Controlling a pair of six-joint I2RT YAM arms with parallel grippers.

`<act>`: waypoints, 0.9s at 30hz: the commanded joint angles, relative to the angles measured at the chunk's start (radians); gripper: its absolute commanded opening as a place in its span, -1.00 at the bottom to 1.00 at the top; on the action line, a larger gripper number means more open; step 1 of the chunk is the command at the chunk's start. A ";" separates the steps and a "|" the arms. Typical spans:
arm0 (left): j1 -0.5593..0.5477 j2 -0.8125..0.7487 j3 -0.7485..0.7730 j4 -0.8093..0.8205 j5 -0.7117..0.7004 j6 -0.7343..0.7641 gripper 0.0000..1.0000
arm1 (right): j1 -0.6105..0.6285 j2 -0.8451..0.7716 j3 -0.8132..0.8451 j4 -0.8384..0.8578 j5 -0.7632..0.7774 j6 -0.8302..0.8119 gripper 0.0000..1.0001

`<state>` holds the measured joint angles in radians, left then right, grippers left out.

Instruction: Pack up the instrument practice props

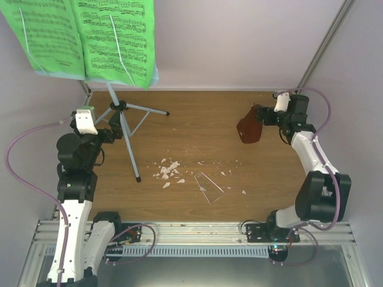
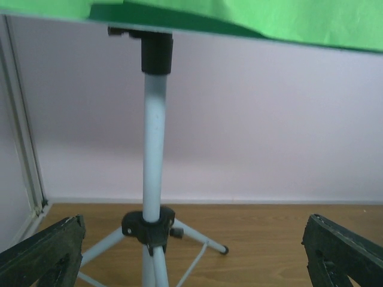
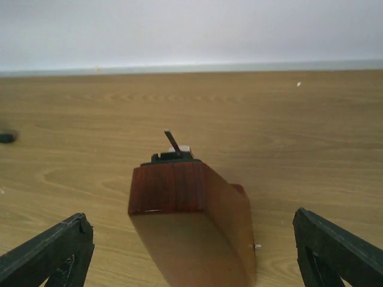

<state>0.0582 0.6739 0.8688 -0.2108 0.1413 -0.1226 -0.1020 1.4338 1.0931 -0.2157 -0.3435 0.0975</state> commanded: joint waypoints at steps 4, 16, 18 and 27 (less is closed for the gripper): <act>0.006 0.070 -0.021 0.148 -0.072 0.070 0.98 | 0.029 0.114 0.084 -0.050 -0.041 -0.094 0.81; 0.008 0.077 -0.057 0.174 0.004 0.097 0.86 | 0.084 0.193 0.069 0.031 0.035 -0.186 0.28; 0.008 0.075 -0.059 0.174 0.025 0.097 0.83 | 0.087 0.180 0.050 0.038 0.033 -0.182 0.15; 0.008 0.054 -0.071 0.165 0.011 0.102 0.71 | 0.308 0.015 0.053 0.034 0.049 -0.189 -0.23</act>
<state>0.0608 0.7425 0.8124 -0.1127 0.1478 -0.0330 0.0784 1.5585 1.1217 -0.2192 -0.2810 -0.0803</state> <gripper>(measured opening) 0.857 0.534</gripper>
